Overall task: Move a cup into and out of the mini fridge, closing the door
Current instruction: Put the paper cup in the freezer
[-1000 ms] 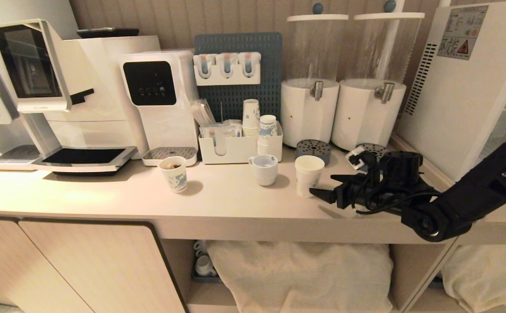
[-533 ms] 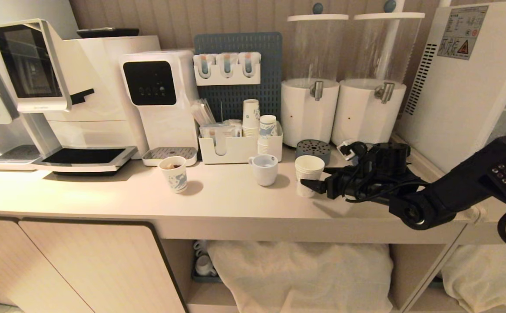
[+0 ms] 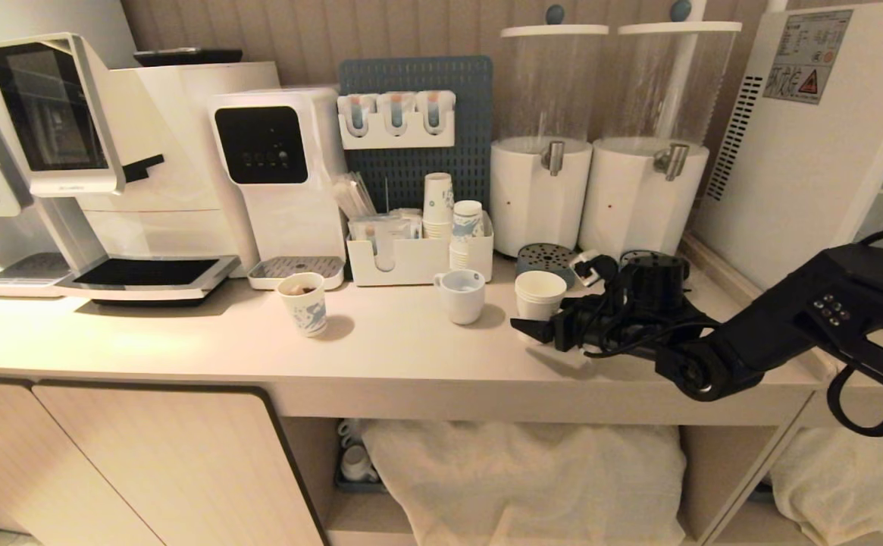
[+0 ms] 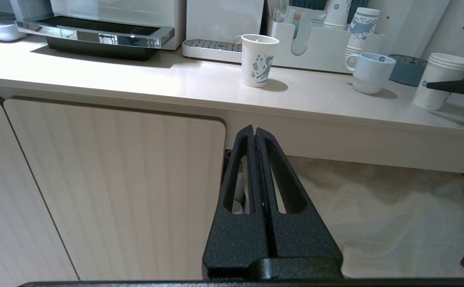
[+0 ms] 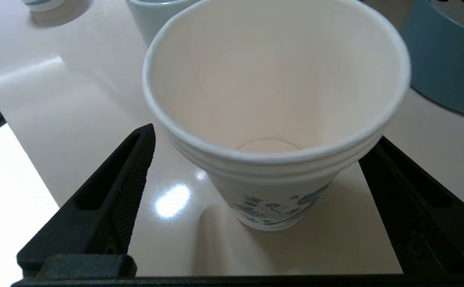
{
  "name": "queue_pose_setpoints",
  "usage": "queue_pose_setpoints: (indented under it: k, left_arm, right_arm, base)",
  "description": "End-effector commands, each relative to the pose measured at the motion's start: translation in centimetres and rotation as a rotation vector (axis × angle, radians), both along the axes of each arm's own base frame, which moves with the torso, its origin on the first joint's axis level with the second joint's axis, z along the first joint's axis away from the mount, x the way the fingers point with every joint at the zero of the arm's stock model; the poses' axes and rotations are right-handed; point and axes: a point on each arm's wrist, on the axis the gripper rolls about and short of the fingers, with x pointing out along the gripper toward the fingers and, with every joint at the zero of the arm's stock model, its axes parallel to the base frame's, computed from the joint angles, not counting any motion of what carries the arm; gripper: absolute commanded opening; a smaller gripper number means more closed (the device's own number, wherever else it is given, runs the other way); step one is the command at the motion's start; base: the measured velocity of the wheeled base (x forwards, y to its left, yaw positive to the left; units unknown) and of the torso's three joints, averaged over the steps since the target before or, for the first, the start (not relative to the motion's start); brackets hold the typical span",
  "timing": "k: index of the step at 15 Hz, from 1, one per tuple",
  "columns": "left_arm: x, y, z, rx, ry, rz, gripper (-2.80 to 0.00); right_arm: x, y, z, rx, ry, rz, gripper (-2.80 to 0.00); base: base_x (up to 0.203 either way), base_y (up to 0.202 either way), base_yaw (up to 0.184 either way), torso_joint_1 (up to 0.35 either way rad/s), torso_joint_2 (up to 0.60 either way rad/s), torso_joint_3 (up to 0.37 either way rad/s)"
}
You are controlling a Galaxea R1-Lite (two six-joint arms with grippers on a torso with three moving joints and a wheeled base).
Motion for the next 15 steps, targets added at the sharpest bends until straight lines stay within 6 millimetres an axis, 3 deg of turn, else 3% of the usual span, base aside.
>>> queue_pose_setpoints:
  k: [1, 10, 13, 15]
  left_arm:
    - [0.3, 0.0, -1.1, -0.003, 0.036, -0.001, -2.80]
    - [0.3, 0.0, -1.1, -0.003, 0.036, -0.001, -2.80]
    - [0.3, 0.0, -1.1, -0.003, 0.035, -0.001, -2.80]
    - [0.3, 0.0, -1.1, -0.003, 0.034, -0.001, -2.80]
  right_arm:
    - [0.2, 0.1, -0.2, 0.002, -0.003, 0.004, -2.80]
    - [-1.3, -0.6, 1.5, 0.023, 0.033, -0.007, -2.80]
    - [-3.5, -1.8, 4.2, 0.043, 0.013, -0.008, -2.80]
    - [-5.6, -4.1, 7.2, 0.060, -0.026, -0.039, -2.80]
  base:
    - [0.000, 0.000, 0.000, 0.000, 0.00, 0.000]
    - [0.000, 0.000, 0.000, 0.000, 0.00, 0.000]
    - [0.000, 0.000, 0.000, 0.000, 0.00, 0.000]
    - [0.000, 0.000, 0.000, 0.000, 0.00, 0.000]
